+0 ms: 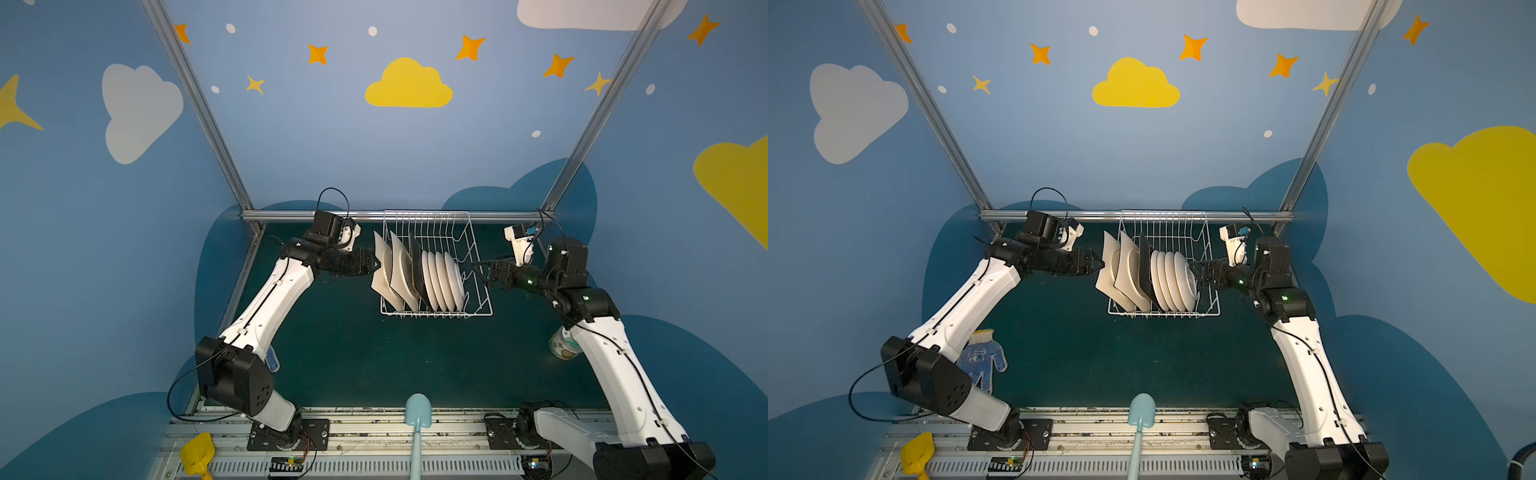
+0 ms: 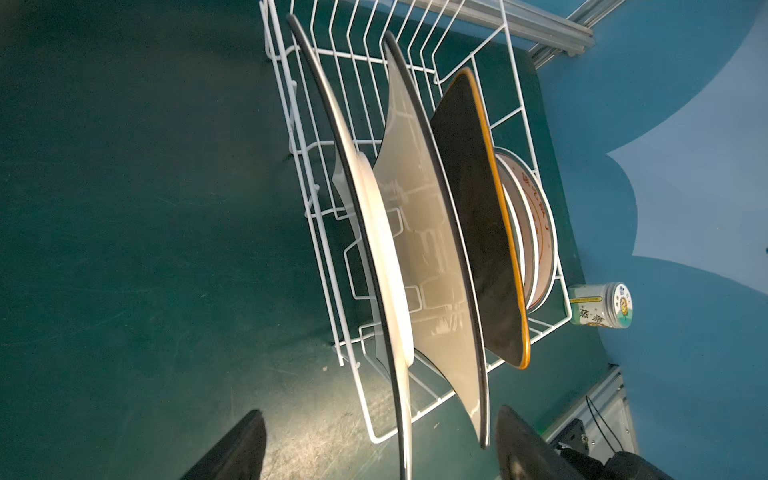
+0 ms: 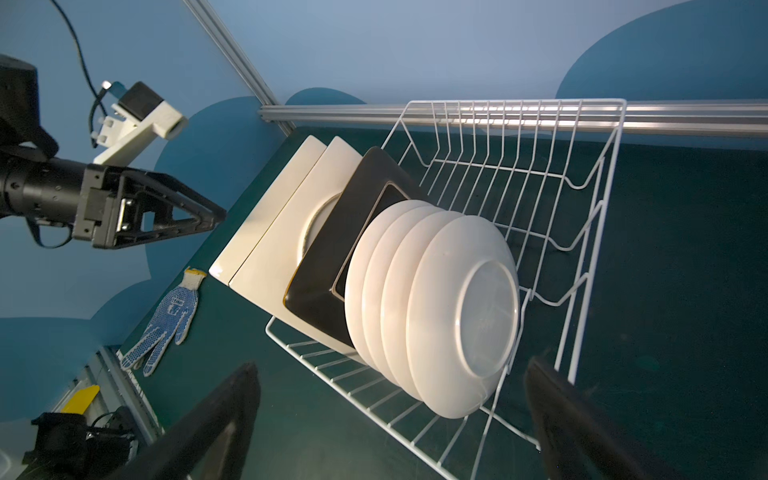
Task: Unload the plates from the dish rack
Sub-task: 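Raise both arms and move the grippers toward the dish rack, then close the left gripper on the outermost square cream plate's top edge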
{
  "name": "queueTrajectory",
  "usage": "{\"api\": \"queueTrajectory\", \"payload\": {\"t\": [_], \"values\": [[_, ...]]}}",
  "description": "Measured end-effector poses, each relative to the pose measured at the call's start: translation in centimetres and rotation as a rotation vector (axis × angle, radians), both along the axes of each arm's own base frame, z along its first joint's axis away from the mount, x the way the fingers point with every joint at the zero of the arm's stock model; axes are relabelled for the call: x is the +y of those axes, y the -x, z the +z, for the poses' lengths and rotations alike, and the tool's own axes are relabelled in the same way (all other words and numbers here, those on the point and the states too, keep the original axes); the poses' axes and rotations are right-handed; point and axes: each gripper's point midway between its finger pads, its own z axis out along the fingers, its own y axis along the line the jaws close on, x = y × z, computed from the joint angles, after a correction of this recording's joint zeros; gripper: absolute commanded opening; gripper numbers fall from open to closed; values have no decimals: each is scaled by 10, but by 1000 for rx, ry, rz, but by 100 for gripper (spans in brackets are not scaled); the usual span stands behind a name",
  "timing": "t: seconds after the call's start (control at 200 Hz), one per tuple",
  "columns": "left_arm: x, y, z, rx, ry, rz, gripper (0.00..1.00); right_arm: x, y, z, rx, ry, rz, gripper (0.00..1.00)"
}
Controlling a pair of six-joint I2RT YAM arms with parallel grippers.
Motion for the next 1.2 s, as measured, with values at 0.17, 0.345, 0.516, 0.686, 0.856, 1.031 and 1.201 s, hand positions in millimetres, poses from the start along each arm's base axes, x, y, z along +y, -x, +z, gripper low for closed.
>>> {"api": "queueTrajectory", "payload": {"t": [0.17, 0.345, 0.516, 0.686, 0.856, 1.031, 1.201], "values": [[-6, -10, -12, 54, 9, 27, 75, 8, 3, -1, 0, 12, 16, 99], [-13, -25, -17, 76, 13, 37, 73, 10, 5, -1, -7, 23, 8, 99], [-20, -30, -23, 99, 10, 39, 64, 9, 4, -1, -12, 34, -4, 99], [-25, -33, -36, 117, -14, 36, 56, 9, 3, -1, -14, 40, -11, 99], [-28, -37, -48, 139, -40, 48, 51, 7, 4, 1, -23, 43, -21, 99], [-34, -41, -51, 131, -79, 59, 51, 3, 7, 8, -47, 45, -43, 99], [-38, -40, -62, 154, -115, 69, 50, 2, 7, 9, -51, 47, -50, 99]]}}
